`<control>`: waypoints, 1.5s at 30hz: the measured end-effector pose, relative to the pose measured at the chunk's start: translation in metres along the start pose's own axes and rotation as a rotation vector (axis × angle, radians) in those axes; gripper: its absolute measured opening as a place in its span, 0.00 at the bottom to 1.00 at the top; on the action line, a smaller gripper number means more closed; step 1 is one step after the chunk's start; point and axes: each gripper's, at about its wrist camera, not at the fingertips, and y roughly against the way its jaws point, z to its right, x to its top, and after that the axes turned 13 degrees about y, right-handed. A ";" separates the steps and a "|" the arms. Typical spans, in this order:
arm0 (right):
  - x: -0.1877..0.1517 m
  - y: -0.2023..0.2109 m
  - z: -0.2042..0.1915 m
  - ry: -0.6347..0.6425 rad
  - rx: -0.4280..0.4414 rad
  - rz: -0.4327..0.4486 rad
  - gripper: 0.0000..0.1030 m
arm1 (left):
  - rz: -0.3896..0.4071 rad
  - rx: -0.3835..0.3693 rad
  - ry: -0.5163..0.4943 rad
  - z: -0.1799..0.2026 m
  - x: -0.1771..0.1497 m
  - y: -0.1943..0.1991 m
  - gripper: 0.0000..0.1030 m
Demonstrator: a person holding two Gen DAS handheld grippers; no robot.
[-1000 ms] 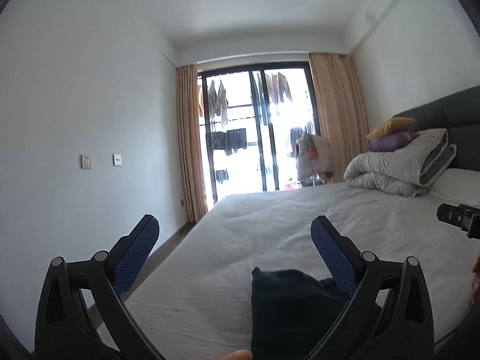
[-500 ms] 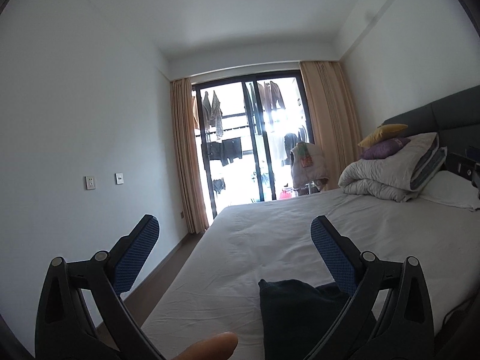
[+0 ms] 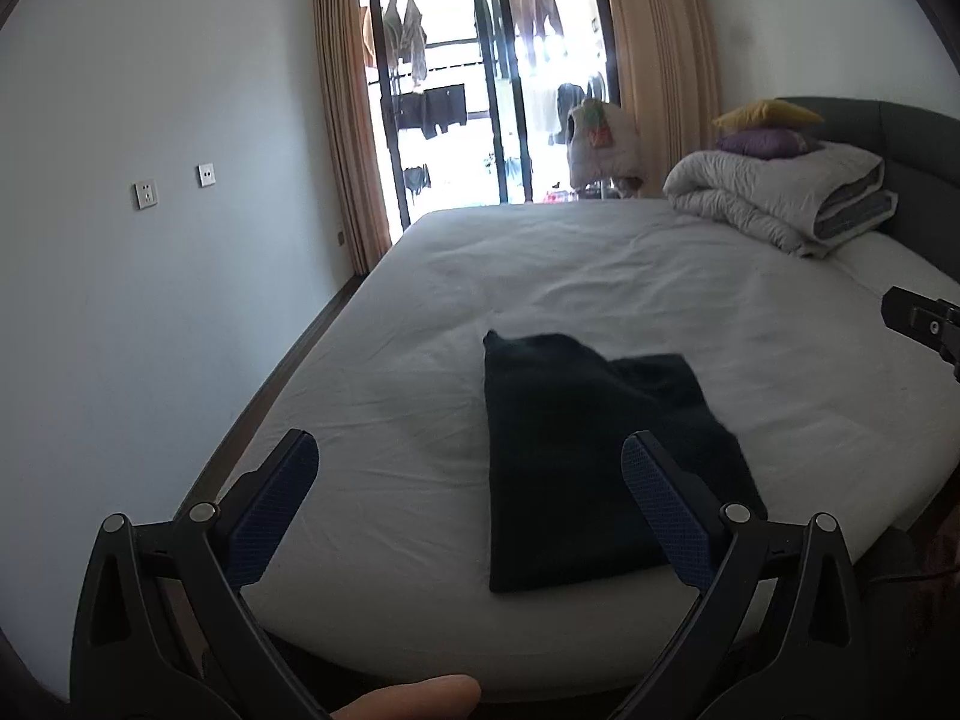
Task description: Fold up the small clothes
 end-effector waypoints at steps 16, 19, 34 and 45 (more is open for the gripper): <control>-0.046 -0.064 -0.025 0.015 0.066 -0.202 1.00 | -0.306 0.039 0.081 -0.019 -0.053 -0.135 1.00; -0.046 -0.068 -0.027 0.016 0.065 -0.213 1.00 | -0.324 0.047 0.085 -0.026 -0.047 -0.123 1.00; -0.050 -0.071 -0.029 0.024 0.077 -0.240 1.00 | -0.351 0.054 0.089 -0.025 -0.048 -0.118 1.00; -0.054 -0.072 -0.034 0.034 0.083 -0.255 1.00 | -0.355 0.052 0.091 -0.023 -0.051 -0.120 1.00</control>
